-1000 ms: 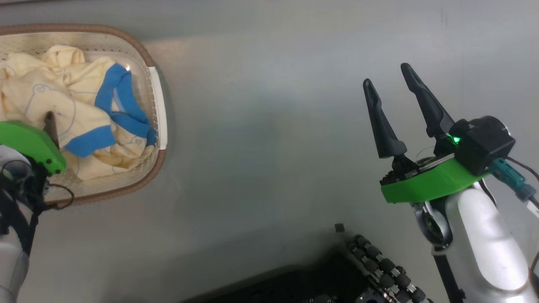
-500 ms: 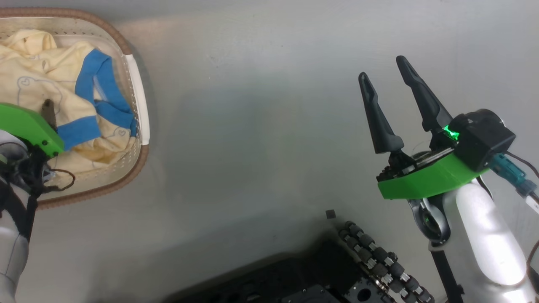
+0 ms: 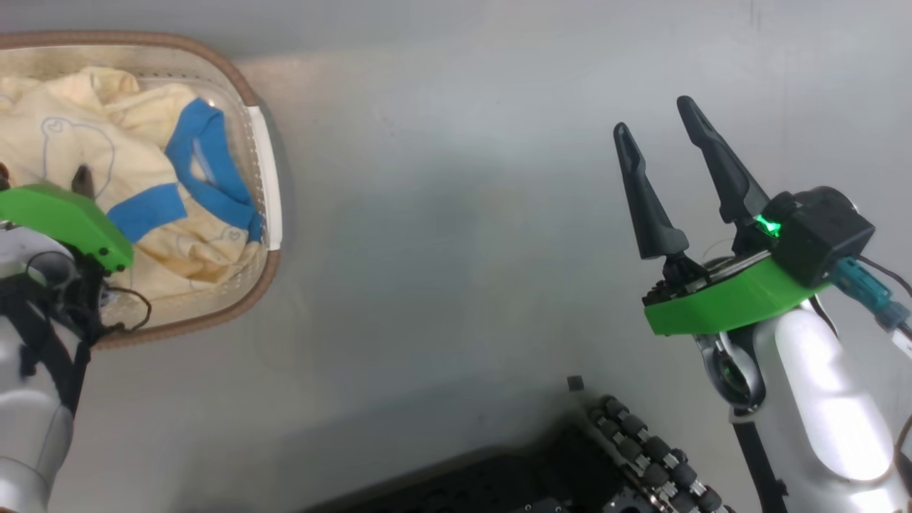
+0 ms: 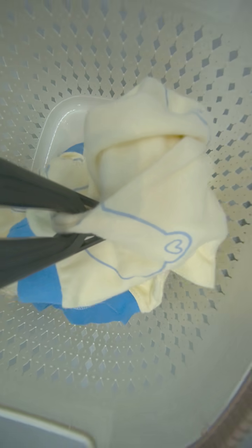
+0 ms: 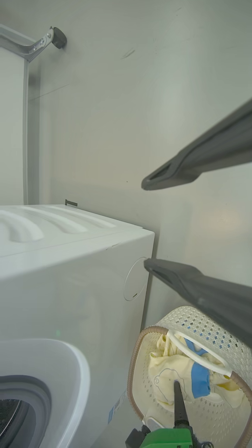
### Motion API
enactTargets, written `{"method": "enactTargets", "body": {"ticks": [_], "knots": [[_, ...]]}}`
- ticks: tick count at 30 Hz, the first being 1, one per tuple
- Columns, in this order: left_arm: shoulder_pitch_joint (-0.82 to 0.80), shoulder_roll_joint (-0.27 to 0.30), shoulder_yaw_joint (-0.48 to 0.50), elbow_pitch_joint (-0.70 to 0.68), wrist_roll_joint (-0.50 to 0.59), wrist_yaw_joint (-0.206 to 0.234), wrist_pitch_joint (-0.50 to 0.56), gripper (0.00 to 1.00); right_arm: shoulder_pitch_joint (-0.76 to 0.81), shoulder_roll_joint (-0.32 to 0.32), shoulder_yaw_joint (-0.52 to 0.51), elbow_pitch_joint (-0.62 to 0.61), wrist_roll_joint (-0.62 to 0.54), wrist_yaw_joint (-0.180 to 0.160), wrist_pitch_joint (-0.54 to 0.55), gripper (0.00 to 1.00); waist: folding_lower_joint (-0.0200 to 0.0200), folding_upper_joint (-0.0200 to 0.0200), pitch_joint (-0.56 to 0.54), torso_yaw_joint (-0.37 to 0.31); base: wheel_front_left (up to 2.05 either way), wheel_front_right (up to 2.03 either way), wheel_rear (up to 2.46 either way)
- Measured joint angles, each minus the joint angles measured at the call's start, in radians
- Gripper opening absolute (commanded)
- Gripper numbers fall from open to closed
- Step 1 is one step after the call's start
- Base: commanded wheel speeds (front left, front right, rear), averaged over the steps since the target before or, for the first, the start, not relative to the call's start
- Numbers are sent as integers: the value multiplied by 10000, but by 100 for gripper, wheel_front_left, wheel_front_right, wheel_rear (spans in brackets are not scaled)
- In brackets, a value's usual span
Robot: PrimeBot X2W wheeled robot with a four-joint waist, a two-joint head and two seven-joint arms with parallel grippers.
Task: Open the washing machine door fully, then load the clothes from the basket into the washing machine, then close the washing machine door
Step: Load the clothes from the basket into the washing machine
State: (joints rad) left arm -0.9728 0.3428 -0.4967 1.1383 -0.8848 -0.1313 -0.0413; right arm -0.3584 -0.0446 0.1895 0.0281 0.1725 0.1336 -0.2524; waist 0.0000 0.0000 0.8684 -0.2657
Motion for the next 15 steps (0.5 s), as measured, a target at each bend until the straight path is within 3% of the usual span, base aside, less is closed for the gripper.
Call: {"method": "enactTargets", "body": {"ticks": [9,15], "knots": [[12,-245,-479,228,616,25,-1517,0,36,0,-286,88,-313,0,6,100,-1,0,-790,391,0,0,0],[233,-399,-535,75,884,276,-1981,0,104,0,-564,92,-435,0,113,100,-1,0,-1462,582,0,0,0]]}}
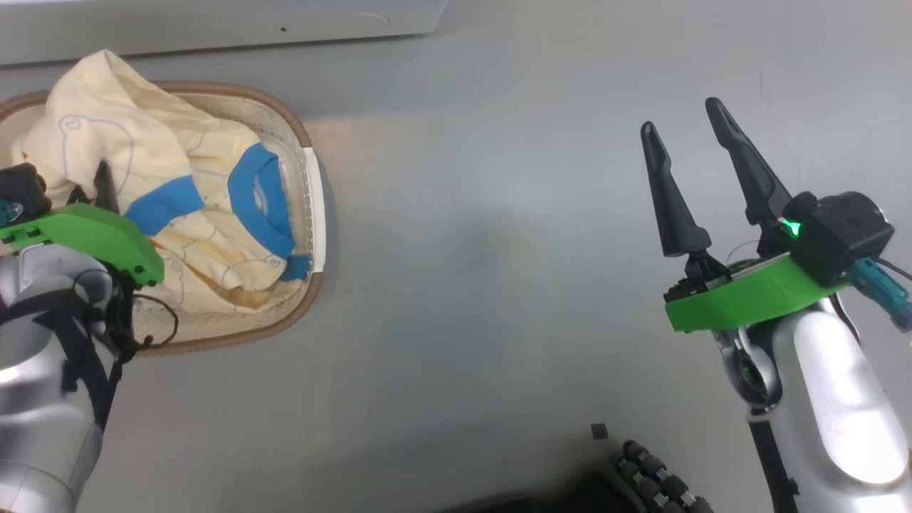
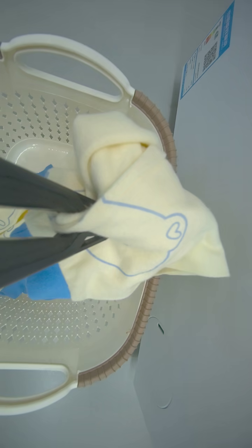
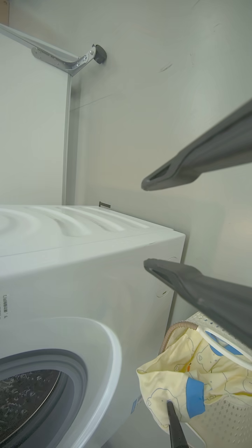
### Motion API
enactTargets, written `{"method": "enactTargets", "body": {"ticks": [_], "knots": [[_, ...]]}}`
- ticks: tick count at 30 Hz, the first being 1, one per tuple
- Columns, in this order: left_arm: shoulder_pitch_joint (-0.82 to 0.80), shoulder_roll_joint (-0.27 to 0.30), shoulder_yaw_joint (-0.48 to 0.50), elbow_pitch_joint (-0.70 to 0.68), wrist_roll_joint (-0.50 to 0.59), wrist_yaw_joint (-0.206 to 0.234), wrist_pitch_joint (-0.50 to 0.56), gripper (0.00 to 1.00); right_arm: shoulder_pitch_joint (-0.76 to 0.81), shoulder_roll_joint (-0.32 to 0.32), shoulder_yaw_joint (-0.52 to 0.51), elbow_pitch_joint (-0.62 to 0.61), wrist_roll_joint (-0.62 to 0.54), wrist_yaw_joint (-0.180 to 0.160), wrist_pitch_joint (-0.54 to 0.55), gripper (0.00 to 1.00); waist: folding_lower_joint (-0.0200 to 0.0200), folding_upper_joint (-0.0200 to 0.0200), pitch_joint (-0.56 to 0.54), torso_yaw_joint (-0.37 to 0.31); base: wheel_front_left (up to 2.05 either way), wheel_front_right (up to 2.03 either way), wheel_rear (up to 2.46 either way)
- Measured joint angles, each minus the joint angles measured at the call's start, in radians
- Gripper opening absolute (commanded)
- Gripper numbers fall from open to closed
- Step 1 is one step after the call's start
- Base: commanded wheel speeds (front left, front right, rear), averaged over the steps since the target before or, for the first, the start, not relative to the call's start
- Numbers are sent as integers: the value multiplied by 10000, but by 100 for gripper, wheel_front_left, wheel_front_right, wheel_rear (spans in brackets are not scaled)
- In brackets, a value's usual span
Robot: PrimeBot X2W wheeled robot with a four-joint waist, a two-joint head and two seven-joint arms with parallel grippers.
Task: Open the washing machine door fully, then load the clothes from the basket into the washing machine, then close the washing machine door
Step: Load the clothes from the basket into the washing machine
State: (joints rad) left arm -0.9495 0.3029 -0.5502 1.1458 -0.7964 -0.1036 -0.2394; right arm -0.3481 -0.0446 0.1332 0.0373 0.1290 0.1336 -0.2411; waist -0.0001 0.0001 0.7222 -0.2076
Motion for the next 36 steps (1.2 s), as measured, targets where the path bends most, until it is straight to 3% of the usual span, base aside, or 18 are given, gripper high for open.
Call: {"method": "enactTargets", "body": {"ticks": [4,21,36], "knots": [[386,8,263,-635,46,105,-79,0,231,-2,-161,2,-148,0,98,100,0,0,-476,113,0,0,0],[4544,382,2556,-6554,2441,2127,-82,0,1178,0,-614,146,-428,0,493,100,0,0,-2908,441,0,0,0],[7348,414,2652,-9168,2861,3089,36,0,2171,0,-892,184,-311,0,675,100,0,0,-4811,788,0,0,0]]}}
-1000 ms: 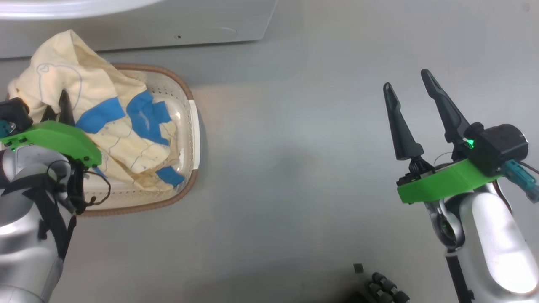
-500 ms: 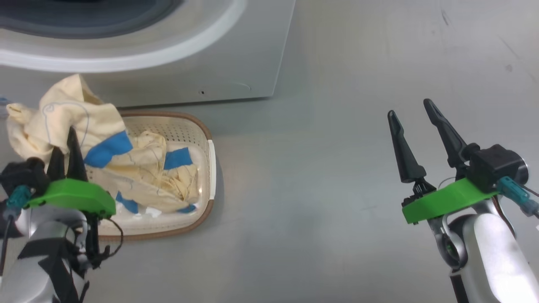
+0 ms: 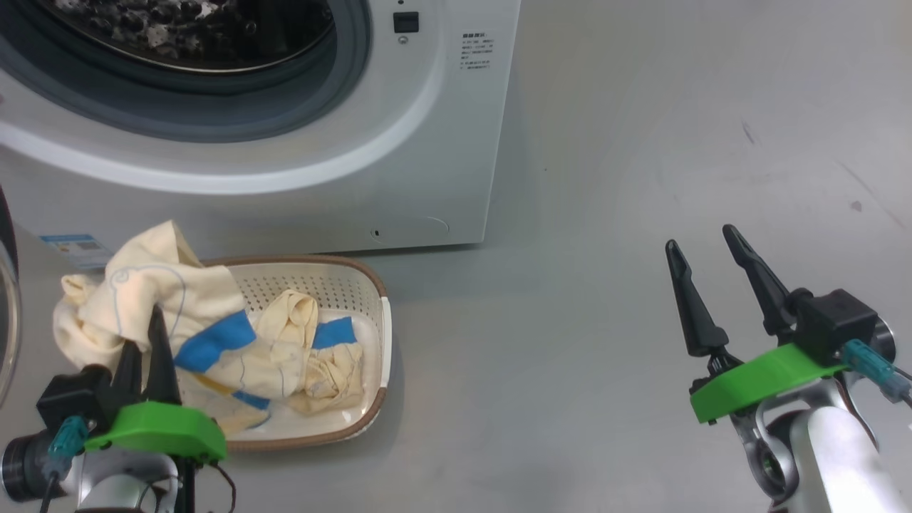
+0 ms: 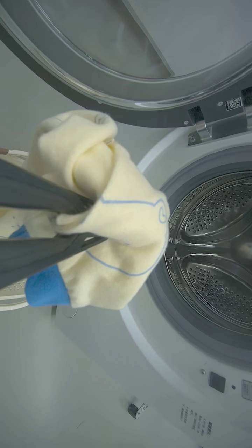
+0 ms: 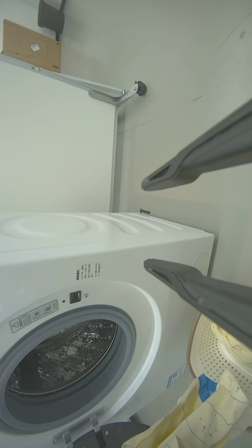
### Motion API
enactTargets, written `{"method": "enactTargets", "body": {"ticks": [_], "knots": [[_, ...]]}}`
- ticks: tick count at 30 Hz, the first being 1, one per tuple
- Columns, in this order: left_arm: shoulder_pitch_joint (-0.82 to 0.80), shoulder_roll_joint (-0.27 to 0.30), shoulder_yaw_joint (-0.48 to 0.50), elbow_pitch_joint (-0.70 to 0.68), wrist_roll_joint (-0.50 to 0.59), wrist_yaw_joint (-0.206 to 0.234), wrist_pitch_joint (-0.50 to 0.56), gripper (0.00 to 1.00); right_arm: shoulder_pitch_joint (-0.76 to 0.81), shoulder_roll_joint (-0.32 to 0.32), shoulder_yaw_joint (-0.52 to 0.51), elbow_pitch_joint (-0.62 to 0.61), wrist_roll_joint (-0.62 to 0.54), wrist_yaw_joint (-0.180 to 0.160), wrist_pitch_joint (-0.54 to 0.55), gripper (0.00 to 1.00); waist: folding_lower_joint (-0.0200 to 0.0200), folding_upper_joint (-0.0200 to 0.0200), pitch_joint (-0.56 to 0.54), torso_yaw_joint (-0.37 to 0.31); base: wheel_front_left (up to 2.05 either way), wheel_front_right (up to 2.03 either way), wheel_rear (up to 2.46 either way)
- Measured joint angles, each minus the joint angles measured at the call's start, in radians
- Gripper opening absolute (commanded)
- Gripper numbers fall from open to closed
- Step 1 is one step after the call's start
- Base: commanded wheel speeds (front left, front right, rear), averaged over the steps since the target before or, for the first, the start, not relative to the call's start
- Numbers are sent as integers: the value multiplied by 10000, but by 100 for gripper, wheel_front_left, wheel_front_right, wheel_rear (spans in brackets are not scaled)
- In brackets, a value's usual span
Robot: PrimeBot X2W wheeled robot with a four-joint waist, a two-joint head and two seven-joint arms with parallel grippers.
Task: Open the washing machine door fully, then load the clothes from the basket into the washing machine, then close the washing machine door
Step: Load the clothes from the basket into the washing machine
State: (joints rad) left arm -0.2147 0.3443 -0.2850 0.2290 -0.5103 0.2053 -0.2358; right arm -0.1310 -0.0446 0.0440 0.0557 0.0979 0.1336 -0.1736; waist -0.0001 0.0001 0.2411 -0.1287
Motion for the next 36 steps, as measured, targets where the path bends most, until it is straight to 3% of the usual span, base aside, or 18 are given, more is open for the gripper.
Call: {"method": "enactTargets", "body": {"ticks": [6,18,36], "knots": [[772,128,-81,-779,12,328,353,0,395,0,-38,-4,184,0,82,100,0,0,-607,95,0,0,0],[1575,311,-199,-1572,88,378,794,0,990,0,-178,-33,374,0,209,100,0,0,-1341,103,0,0,0],[1621,370,-366,-1697,86,391,953,0,1095,2,-111,-79,374,0,307,100,2,-1,-1396,133,0,0,0]]}}
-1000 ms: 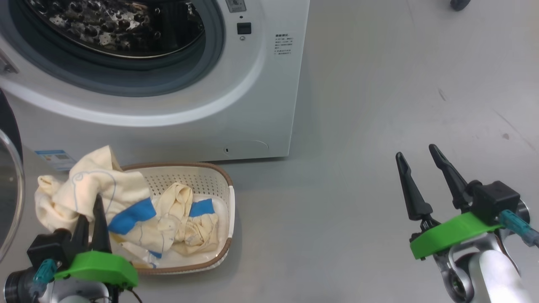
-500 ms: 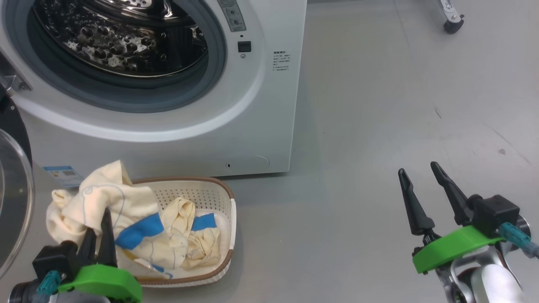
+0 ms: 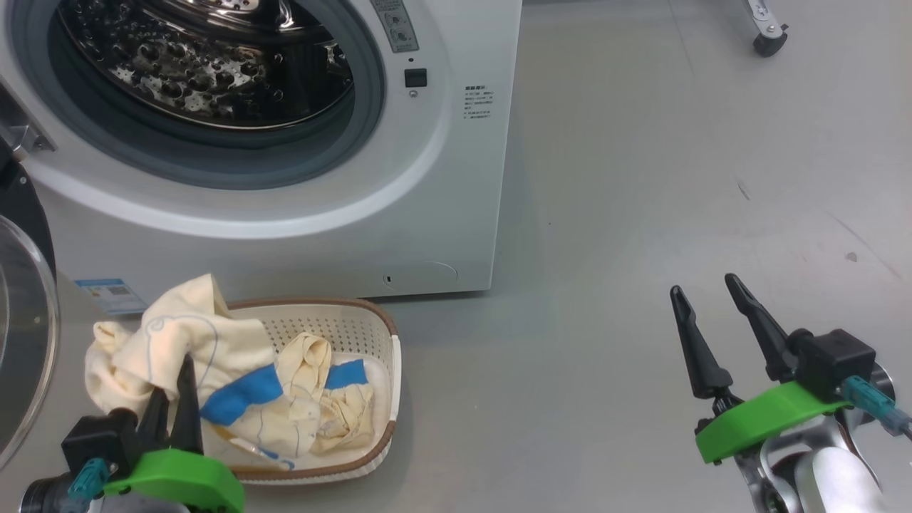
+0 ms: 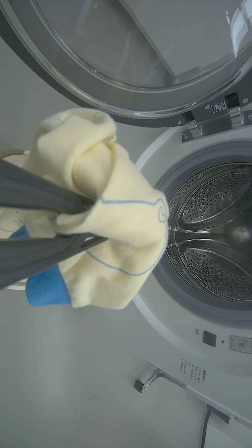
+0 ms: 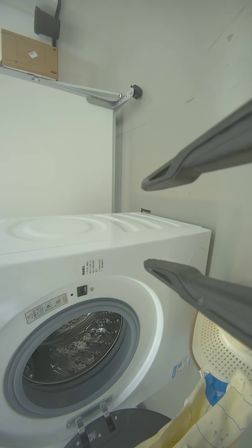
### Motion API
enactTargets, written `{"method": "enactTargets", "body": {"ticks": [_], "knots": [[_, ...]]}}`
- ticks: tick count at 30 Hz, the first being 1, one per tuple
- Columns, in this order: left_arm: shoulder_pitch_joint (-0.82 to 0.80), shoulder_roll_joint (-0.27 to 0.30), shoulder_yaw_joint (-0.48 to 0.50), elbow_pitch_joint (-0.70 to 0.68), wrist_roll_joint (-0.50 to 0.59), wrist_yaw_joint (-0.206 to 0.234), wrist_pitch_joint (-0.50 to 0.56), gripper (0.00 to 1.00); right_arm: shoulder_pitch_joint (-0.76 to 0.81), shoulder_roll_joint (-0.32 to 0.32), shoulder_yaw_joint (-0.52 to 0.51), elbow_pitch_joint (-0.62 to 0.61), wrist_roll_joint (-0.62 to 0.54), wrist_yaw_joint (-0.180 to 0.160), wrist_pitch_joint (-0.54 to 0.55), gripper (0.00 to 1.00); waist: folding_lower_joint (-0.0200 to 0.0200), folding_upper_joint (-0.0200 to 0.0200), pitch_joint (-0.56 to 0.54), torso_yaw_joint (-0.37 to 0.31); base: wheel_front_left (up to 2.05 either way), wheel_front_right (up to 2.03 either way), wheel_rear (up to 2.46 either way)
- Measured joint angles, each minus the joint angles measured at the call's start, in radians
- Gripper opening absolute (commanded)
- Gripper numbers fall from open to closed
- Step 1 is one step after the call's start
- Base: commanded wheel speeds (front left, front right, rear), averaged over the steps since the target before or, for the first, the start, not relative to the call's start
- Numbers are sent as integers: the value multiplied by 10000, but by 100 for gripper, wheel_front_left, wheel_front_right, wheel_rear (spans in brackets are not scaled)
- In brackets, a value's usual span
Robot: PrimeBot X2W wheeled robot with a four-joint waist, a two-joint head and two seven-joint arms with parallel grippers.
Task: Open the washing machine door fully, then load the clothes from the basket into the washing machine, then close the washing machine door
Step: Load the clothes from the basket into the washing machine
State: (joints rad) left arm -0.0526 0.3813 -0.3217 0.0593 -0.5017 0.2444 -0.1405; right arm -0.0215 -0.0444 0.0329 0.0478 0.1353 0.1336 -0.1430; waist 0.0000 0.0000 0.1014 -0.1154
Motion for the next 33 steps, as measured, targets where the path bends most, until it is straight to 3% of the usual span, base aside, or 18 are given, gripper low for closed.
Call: {"method": "enactTargets", "body": {"ticks": [13,24,33], "knots": [[-131,56,-17,121,-36,-4,151,0,-20,0,209,2,59,0,-2,100,0,0,200,-97,0,0,0],[-1717,286,109,1070,-525,-67,959,0,-295,0,570,25,236,0,-161,100,0,0,978,-469,0,0,0],[-4199,717,305,2575,-1087,-788,2238,0,-1136,-2,851,242,573,0,-602,100,2,0,2212,-973,0,0,0]]}}
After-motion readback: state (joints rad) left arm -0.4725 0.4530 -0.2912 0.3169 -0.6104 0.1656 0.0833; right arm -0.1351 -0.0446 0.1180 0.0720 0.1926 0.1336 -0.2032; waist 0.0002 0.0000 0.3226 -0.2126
